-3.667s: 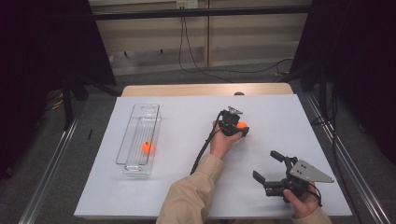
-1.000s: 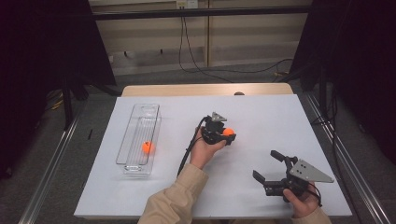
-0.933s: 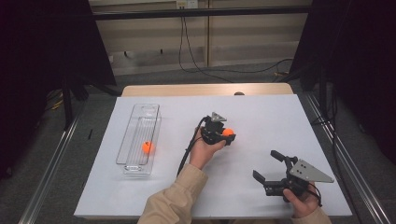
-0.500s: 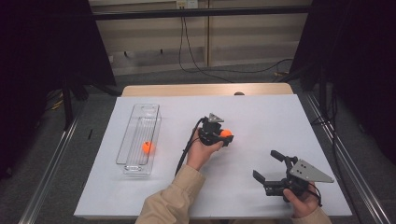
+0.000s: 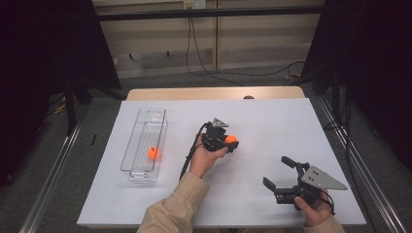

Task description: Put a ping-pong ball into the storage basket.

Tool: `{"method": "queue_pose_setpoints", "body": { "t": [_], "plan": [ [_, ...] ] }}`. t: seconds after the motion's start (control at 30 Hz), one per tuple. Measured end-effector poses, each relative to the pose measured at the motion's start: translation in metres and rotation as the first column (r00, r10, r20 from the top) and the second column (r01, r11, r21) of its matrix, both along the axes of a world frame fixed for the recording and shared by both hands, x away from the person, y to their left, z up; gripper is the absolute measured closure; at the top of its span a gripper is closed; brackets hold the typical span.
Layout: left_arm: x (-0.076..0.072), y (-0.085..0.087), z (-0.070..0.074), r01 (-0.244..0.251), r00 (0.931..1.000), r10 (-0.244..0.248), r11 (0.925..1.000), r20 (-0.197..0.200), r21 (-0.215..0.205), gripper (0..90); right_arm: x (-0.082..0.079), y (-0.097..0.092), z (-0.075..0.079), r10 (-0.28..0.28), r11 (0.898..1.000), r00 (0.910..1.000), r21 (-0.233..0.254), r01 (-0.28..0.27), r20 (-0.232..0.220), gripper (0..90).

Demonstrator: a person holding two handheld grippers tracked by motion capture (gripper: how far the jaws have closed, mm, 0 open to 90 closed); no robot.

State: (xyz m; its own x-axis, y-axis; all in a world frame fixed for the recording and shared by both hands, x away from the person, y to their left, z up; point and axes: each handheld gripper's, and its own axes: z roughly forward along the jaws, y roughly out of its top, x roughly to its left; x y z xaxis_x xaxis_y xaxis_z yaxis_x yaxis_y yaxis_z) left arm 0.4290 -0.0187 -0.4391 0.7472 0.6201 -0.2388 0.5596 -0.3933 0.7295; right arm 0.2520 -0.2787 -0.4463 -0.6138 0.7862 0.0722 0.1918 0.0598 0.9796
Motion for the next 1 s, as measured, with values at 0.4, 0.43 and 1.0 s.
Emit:
{"method": "queue_pose_setpoints", "body": {
  "t": [0.4, 0.43, 1.0],
  "plan": [
    [0.0, 0.005, 0.002, -0.003, 1.0, 0.003, 0.9999, 0.002, 0.012, 50.8, 0.0, 0.0, 0.0, 0.001, 1.0, 1.0, 0.0, -0.001, 0.0, 2.9],
    [0.0, 0.006, 0.002, 0.001, 1.0, -0.001, 0.9999, 0.004, 0.011, 50.8, 0.0, 0.0, 0.0, 0.001, 1.0, 1.0, -0.001, -0.001, 0.0, 2.9],
    [-0.002, 0.014, 0.006, 0.002, 1.0, -0.002, 0.9999, -0.003, 0.015, 50.8, 0.0, 0.0, 0.0, 0.001, 1.0, 1.0, -0.004, -0.001, 0.002, 2.9]
  ]
}}
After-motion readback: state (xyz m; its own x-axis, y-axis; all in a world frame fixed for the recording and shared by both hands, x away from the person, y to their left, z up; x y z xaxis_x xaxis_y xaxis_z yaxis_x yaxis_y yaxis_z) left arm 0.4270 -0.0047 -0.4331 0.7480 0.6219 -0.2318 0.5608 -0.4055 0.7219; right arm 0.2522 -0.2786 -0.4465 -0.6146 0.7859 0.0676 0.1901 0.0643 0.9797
